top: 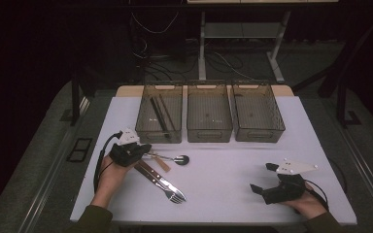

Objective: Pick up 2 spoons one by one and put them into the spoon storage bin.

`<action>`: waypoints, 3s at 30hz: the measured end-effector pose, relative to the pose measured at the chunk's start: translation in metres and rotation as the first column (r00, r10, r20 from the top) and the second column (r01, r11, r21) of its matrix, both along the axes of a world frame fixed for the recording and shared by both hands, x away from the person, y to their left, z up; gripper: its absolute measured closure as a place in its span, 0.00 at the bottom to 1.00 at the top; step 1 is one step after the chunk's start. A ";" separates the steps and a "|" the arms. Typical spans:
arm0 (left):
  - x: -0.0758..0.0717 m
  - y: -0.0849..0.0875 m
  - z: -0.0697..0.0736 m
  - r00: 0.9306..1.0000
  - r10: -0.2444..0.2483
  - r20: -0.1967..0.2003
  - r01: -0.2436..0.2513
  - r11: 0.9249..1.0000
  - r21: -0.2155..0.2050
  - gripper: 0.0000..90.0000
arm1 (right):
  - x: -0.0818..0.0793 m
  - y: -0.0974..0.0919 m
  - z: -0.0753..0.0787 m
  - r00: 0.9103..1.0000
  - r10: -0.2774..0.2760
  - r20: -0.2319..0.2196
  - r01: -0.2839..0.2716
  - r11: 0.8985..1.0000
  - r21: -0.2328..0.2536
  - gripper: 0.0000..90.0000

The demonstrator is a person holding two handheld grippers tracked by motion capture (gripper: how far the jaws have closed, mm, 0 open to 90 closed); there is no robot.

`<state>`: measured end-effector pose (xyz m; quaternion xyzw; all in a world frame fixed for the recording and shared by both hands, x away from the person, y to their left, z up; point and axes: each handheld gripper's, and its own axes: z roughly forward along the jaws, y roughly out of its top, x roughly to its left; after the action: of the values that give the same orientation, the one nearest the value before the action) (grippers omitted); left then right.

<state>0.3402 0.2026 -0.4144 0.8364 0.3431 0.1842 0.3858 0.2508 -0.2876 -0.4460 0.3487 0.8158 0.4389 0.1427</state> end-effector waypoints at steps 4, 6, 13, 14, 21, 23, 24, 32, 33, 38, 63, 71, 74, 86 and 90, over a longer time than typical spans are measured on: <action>0.009 0.008 -0.002 0.999 0.034 -0.017 -0.033 0.999 0.040 0.99 | 0.000 0.000 0.000 1.000 -0.002 -0.002 0.002 1.000 0.000 0.03; 0.013 0.011 -0.003 0.998 0.052 -0.027 -0.051 0.998 0.034 0.99 | 0.000 0.000 0.000 1.000 0.002 0.000 -0.002 1.000 0.001 0.03; 0.022 0.014 -0.011 0.995 0.073 -0.066 -0.067 0.994 0.082 0.99 | 0.000 0.001 0.000 1.000 -0.001 -0.002 0.001 1.000 -0.003 0.03; 0.023 0.014 -0.012 0.994 0.076 -0.073 -0.069 0.994 0.089 0.99 | 0.000 0.000 0.000 1.000 -0.002 -0.002 0.002 1.000 -0.003 0.03; 0.021 0.015 -0.013 0.991 0.066 -0.114 -0.054 0.994 0.100 0.99 | 0.000 0.000 0.000 1.000 0.002 0.000 -0.002 1.000 -0.002 0.03; 0.020 0.015 -0.013 0.991 0.057 -0.125 -0.045 0.994 0.098 0.99 | -0.001 0.000 0.001 1.000 0.001 -0.002 -0.001 1.000 -0.001 0.03; 0.019 0.014 -0.013 0.990 0.055 -0.128 -0.042 0.994 0.102 0.99 | -0.001 0.000 0.001 1.000 0.001 -0.001 -0.001 1.000 -0.001 0.03; 0.012 0.013 -0.015 0.984 0.025 -0.177 -0.005 0.994 0.112 0.99 | -0.001 0.000 0.001 1.000 0.002 0.004 -0.002 1.000 0.001 0.03; 0.010 0.013 -0.015 0.983 0.023 -0.184 -0.002 0.994 0.111 0.99 | -0.001 0.000 0.002 1.000 0.002 0.005 -0.002 1.000 -0.001 0.03; 0.002 0.010 -0.015 0.980 -0.004 -0.200 0.026 0.994 0.108 0.99 | -0.001 0.000 0.002 1.000 0.001 0.006 -0.001 1.000 0.000 0.03; 0.020 -0.053 0.001 0.988 -0.065 -0.141 0.059 0.997 -0.043 0.64 | 0.000 0.000 0.001 1.000 0.000 0.004 0.000 1.000 -0.002 0.03; 0.033 -0.081 -0.012 0.985 -0.072 -0.154 0.072 0.997 -0.005 0.63 | 0.000 0.000 0.001 1.000 0.005 0.004 -0.005 1.000 -0.002 0.03; 0.036 -0.089 -0.015 0.985 -0.070 -0.156 0.071 0.997 0.001 0.63 | -0.001 0.000 0.001 1.000 0.005 0.005 -0.005 1.000 -0.001 0.03; 0.041 -0.105 -0.026 0.984 -0.047 -0.171 0.062 0.995 0.080 0.63 | -0.001 0.001 0.001 1.000 0.006 0.009 -0.006 1.000 -0.004 0.03; 0.041 -0.105 -0.026 0.983 -0.051 -0.177 0.066 0.994 0.083 0.63 | -0.001 0.001 0.001 1.000 0.008 0.010 -0.008 1.000 -0.006 0.03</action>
<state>0.3810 0.0978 -0.4407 0.8753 0.3422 0.1140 0.3220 0.2501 -0.2865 -0.4449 0.3428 0.8176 0.4389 0.1463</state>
